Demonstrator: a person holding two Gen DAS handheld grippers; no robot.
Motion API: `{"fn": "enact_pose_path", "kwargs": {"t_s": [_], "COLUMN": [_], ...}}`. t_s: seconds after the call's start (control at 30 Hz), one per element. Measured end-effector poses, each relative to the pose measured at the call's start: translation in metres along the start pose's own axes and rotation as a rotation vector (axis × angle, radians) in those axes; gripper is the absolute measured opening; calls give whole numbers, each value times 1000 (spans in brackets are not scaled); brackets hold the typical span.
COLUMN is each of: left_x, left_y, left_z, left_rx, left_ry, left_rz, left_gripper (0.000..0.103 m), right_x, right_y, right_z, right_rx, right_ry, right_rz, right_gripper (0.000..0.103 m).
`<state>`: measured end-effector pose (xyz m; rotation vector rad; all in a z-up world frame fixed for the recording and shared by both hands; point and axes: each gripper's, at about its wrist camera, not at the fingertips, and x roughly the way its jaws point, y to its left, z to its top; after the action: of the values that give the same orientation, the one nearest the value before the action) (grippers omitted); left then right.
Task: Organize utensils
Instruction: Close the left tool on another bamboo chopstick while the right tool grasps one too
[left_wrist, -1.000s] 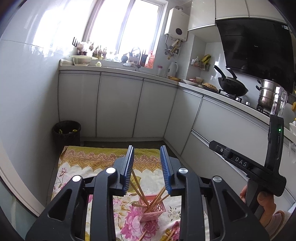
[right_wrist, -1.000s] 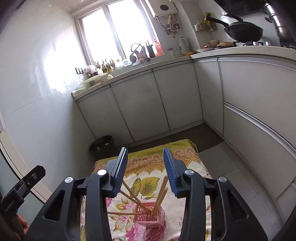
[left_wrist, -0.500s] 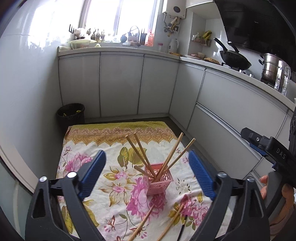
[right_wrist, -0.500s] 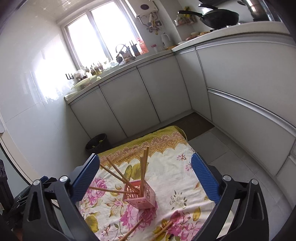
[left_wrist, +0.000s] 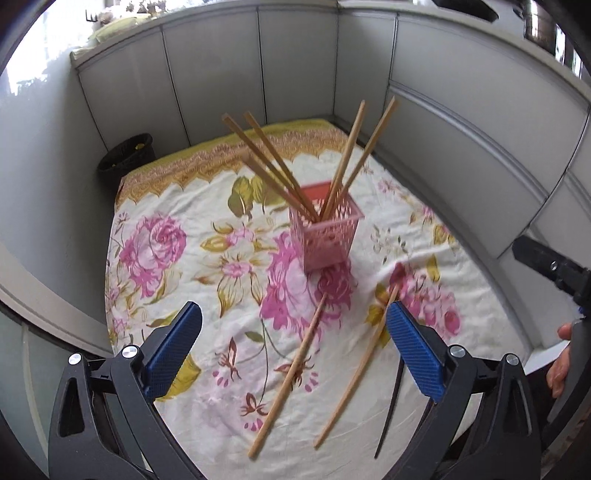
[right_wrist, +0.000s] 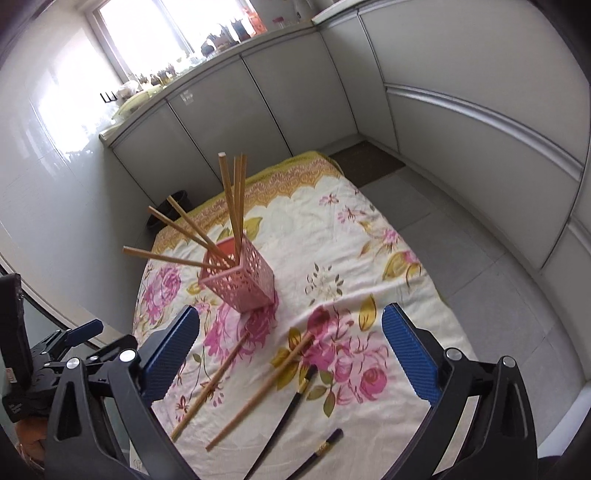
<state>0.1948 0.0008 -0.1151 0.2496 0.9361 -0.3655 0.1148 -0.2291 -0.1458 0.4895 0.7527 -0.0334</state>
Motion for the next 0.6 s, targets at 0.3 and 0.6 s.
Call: {"fn": "enact_pose_path", "kwargs": {"t_s": [0.3,0.6], "left_x": [55,120], "left_y": [4,-10], "left_z": [-47,-21], "left_rx": [81,97], "left_ry": [250,311], "left_rz": [51,-1], "left_gripper": [96,53], "right_x": [18,35], "right_y": [-31,-53], "right_z": [-44,-52], "right_rx": [87,161], "right_ry": [178,282], "right_rz": [27,35], "right_gripper": [96,96]}}
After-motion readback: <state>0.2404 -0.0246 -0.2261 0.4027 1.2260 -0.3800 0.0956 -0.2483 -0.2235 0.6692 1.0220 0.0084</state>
